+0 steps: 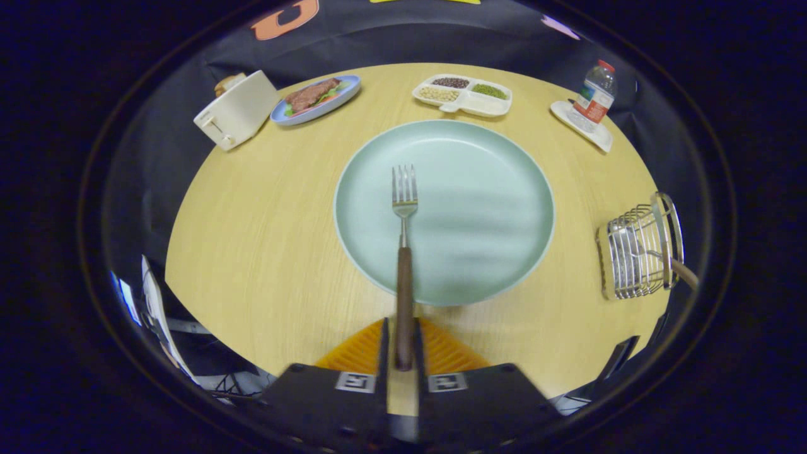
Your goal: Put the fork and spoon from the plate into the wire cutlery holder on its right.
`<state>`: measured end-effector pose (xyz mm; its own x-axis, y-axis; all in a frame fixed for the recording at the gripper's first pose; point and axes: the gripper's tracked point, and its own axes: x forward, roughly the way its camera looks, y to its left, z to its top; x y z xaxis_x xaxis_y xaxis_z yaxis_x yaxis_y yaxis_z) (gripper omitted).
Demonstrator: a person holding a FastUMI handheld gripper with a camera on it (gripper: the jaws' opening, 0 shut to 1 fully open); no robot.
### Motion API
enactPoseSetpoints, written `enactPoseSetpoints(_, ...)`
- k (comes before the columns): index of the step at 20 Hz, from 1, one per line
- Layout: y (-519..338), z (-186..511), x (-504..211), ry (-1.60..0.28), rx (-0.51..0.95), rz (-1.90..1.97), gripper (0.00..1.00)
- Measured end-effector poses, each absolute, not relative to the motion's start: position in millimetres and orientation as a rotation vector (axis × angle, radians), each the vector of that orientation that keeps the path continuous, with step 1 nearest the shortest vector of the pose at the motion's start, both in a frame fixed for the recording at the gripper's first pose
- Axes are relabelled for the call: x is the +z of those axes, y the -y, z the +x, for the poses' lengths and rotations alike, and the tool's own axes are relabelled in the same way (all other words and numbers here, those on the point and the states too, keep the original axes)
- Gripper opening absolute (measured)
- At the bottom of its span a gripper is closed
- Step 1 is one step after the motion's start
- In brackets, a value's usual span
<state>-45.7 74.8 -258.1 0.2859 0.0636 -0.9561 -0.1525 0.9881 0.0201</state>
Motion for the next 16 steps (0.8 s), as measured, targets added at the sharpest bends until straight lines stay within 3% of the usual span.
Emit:
enactPoseSetpoints(2, -76, -45, -253, -1.273, 0.151, -0.076, 0.14)
enactPoseSetpoints(3, -76, -43, -251, -1.262, 0.159, -0.076, 0.14)
enactPoseSetpoints(4, -78, -41, -253, -1.253, 0.168, -0.076, 0.04)
enactPoseSetpoints(16, -72, -50, -215, -1.201, 0.231, -0.058, 0.00)
